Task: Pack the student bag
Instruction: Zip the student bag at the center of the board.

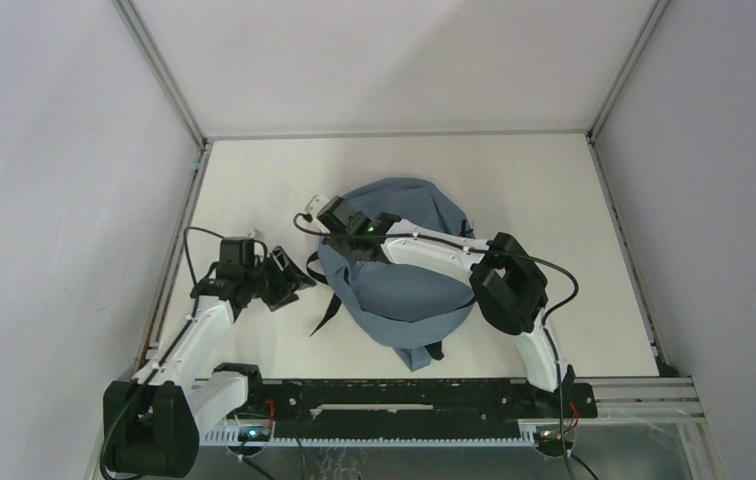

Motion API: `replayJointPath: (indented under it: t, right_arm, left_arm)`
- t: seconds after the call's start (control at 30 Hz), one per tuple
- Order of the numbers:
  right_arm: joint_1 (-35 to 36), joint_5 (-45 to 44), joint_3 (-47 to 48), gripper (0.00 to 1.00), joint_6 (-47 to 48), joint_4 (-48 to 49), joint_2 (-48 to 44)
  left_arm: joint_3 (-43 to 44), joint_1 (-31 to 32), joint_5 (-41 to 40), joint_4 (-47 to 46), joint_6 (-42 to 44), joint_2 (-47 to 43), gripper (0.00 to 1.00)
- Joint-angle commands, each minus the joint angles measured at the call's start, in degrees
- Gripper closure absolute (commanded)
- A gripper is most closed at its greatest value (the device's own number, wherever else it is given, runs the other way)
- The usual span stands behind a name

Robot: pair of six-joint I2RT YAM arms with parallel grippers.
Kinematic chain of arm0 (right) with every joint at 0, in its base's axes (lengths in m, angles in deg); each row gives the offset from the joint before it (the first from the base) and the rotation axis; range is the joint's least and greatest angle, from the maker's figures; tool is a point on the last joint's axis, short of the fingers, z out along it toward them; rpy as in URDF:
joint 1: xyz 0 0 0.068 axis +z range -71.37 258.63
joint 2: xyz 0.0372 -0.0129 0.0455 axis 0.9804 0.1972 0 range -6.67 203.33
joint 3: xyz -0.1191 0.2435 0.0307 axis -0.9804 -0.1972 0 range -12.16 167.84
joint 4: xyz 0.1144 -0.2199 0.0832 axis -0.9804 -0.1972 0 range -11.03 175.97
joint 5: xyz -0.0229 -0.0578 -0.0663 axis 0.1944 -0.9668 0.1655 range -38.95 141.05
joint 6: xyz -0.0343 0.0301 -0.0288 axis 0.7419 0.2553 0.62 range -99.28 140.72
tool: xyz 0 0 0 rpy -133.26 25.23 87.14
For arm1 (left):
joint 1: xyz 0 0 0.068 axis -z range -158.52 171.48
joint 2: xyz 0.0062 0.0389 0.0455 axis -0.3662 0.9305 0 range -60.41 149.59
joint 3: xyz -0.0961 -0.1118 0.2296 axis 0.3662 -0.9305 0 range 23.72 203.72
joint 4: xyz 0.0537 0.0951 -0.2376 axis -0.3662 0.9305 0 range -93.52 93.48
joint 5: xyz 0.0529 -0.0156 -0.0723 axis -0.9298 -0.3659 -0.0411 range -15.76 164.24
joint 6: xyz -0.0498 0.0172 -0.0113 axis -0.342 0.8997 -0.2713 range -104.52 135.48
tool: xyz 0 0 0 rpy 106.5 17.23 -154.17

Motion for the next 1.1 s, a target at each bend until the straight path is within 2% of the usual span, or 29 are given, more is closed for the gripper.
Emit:
replayJointPath:
  t: [0.0,0.07,0.17,0.4,0.53,0.7,0.9,1.07]
  right_arm:
    - [-0.4,-1.9,3.6,0.88,-1.8,1.4,0.2]
    - [-0.8,-0.5,3.7,0.90,-2.5,1.2,-0.1]
    - [-1.3,0.8,3.5,1.00,-3.7,1.1,-0.2]
    - [-4.3,4.5,0.3,1.00,-10.9,2.8,-4.0]
    - [-8.6,12.4,-9.0,1.00,-19.7,11.1,-10.1]
    - [-13.8,23.4,-16.9,1.00,-28.8,19.1,-14.2]
    - [-16.0,29.6,-21.1,1.00,-33.3,24.9,-16.7]
    - [-16.1,31.6,-21.9,1.00,-34.9,27.6,-17.7]
  left_arm:
    - [-0.8,-0.4,1.5,-2.1,-0.1,0.0,0.37]
    - [-1.1,-0.4,1.5,-2.2,-0.1,-0.1,0.37]
    - [-1.4,-0.4,1.5,-2.3,-0.1,-0.1,0.37]
    - [-1.4,-0.3,3.1,-3.6,0.4,-0.8,0.33]
    - [-1.4,0.8,3.9,-6.0,-1.7,-1.8,0.29]
    - [0.9,5.4,2.4,-9.0,-3.3,0.6,0.26]
    - [4.5,8.1,2.8,-11.1,-4.5,5.8,0.25]
    - [7.2,9.2,2.7,-12.2,-4.2,8.2,0.24]
